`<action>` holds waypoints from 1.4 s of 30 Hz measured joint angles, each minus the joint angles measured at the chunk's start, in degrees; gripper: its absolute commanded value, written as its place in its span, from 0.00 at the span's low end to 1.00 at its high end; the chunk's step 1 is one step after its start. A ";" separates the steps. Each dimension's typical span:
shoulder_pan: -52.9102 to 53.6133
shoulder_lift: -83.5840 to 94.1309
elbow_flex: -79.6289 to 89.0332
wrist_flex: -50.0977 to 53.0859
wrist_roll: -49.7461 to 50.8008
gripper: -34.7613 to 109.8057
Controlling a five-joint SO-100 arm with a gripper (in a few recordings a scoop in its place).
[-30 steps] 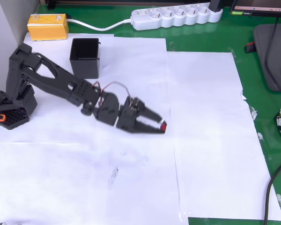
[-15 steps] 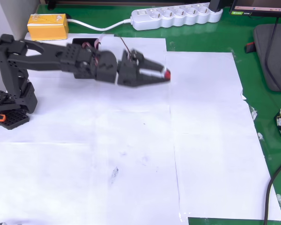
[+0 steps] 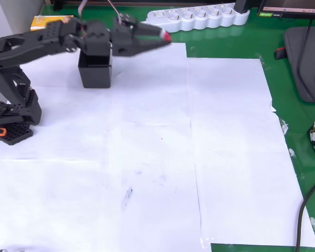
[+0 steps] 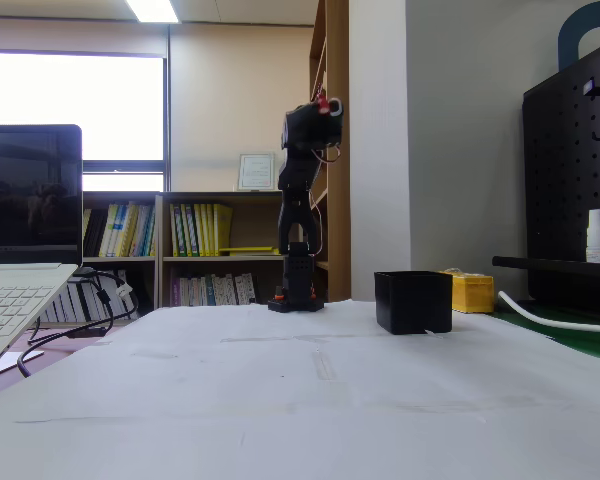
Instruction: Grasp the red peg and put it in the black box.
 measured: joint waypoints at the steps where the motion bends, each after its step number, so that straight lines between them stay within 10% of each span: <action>1: -1.23 -0.70 0.00 0.79 0.18 0.24; 42: -32.61 -3.34 -8.17 39.99 15.03 0.24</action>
